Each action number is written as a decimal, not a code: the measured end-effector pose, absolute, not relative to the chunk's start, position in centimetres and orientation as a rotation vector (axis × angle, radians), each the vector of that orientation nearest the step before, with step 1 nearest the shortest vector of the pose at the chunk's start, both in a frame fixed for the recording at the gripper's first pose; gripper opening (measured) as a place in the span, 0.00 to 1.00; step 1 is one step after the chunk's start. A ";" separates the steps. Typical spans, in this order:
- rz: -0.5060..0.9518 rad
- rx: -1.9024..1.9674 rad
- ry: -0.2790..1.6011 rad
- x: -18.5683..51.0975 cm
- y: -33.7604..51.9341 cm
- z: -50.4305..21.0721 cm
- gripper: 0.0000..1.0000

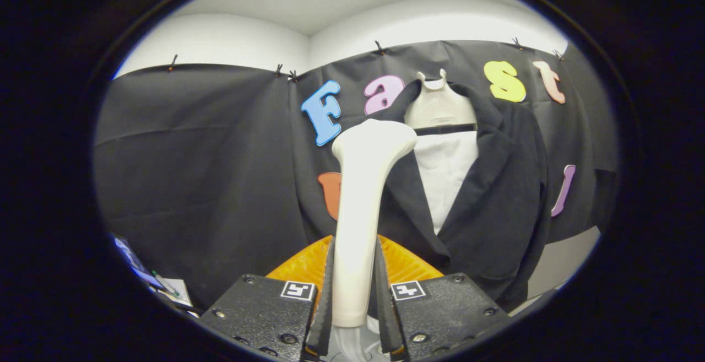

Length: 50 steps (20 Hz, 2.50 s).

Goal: Iron the clothes twice with a garment steamer, once on the left side and once on the right side.

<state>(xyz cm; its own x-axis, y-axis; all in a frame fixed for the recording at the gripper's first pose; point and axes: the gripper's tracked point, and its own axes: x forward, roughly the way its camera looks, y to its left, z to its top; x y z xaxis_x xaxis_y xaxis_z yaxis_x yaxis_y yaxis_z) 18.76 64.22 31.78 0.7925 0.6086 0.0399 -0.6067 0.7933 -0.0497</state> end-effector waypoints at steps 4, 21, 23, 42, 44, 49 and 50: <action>0.648 -0.062 -0.059 20.4 66.4 31.7 0.37; 0.616 -0.092 0.135 24.2 64.7 20.4 0.37; 0.610 -0.089 0.162 24.0 64.3 18.9 0.37; 0.542 -0.081 0.370 23.6 60.4 6.4 0.37; 0.531 -0.083 0.390 23.7 59.7 5.1 0.37; 0.518 -0.077 0.444 23.4 58.9 1.6 0.37; 0.515 -0.081 0.452 23.4 59.0 1.3 0.37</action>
